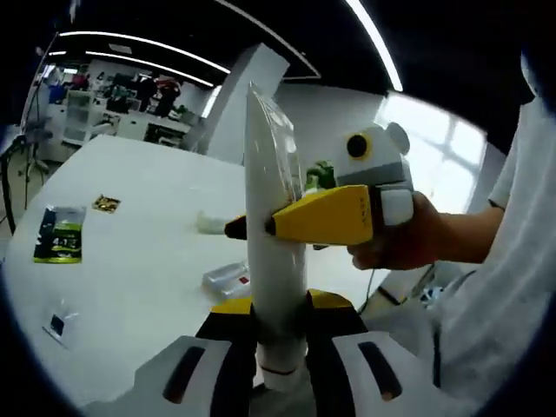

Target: Arrange the skincare products in the storage area until every visible bottle or jar stands upright without overlapping.

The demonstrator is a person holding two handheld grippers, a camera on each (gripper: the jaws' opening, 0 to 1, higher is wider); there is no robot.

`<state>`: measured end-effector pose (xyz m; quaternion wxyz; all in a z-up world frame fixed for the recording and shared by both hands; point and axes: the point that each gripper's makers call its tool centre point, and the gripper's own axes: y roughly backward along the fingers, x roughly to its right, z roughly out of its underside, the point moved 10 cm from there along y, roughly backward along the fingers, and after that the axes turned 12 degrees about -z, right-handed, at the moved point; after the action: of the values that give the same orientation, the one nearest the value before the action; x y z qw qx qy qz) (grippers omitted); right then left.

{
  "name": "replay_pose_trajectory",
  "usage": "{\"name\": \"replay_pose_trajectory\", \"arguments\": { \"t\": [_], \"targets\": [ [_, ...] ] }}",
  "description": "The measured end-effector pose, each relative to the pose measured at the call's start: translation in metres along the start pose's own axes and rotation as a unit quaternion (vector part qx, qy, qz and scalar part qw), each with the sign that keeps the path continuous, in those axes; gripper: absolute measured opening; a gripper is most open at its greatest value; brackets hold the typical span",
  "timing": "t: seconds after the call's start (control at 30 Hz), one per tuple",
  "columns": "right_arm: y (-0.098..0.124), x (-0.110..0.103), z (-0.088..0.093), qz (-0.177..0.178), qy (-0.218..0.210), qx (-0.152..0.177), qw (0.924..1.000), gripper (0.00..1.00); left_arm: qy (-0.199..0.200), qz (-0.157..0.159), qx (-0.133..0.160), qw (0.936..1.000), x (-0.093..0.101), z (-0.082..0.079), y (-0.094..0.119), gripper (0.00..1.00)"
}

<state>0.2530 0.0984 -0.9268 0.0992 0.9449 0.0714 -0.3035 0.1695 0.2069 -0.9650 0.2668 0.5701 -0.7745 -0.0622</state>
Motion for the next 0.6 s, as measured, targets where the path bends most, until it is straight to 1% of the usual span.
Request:
{"name": "replay_pose_trajectory", "arguments": {
  "t": [0.03,0.07,0.1,0.13,0.17,0.2,0.23,0.3,0.33,0.4,0.47,0.57,0.6],
  "targets": [
    [-0.001,0.000,0.001,0.011,-0.001,-0.003,0.9999,0.27,-0.011,-0.019,-0.004,0.9997,-0.001,0.001,-0.001,0.16],
    [-0.003,0.001,0.001,0.034,0.001,-0.008,0.9994,0.27,-0.014,-0.032,-0.009,0.9993,-0.002,0.001,-0.001,0.16],
    [-0.005,0.000,0.002,0.043,0.003,-0.009,0.9990,0.29,-0.018,-0.046,-0.012,0.9987,-0.003,0.002,-0.002,0.16],
    [-0.008,-0.001,0.002,0.043,0.005,-0.010,0.9990,0.30,-0.028,-0.062,-0.013,0.9976,-0.004,0.002,-0.003,0.16],
    [-0.009,0.000,0.002,0.058,0.015,-0.021,0.9980,0.30,-0.031,-0.067,-0.013,0.9972,-0.003,0.002,-0.004,0.16],
    [-0.011,-0.001,0.003,0.057,0.009,-0.024,0.9981,0.31,-0.048,-0.085,-0.015,0.9951,-0.004,0.003,-0.005,0.16],
    [-0.012,0.001,0.003,0.062,0.002,-0.029,0.9976,0.32,-0.060,-0.093,-0.017,0.9937,-0.004,0.004,-0.005,0.16],
    [-0.015,0.004,0.006,0.074,-0.024,-0.028,0.9966,0.34,-0.089,-0.118,-0.024,0.9888,-0.004,0.006,-0.006,0.16],
    [-0.017,0.006,0.007,0.076,-0.022,-0.027,0.9965,0.34,-0.088,-0.121,-0.027,0.9884,-0.004,0.007,-0.007,0.16],
    [-0.018,0.008,0.010,0.085,-0.037,-0.020,0.9955,0.34,-0.093,-0.133,-0.031,0.9863,-0.005,0.008,-0.008,0.16],
    [-0.018,0.009,0.011,0.087,-0.036,-0.018,0.9954,0.34,-0.093,-0.135,-0.033,0.9858,-0.005,0.008,-0.008,0.16],
    [-0.017,0.010,0.013,0.090,-0.040,-0.014,0.9950,0.34,-0.085,-0.143,-0.039,0.9853,-0.003,0.009,-0.010,0.16],
    [-0.014,0.011,0.014,0.090,-0.045,-0.008,0.9949,0.34,-0.081,-0.144,-0.038,0.9855,-0.001,0.010,-0.011,0.16]
  ]
}}
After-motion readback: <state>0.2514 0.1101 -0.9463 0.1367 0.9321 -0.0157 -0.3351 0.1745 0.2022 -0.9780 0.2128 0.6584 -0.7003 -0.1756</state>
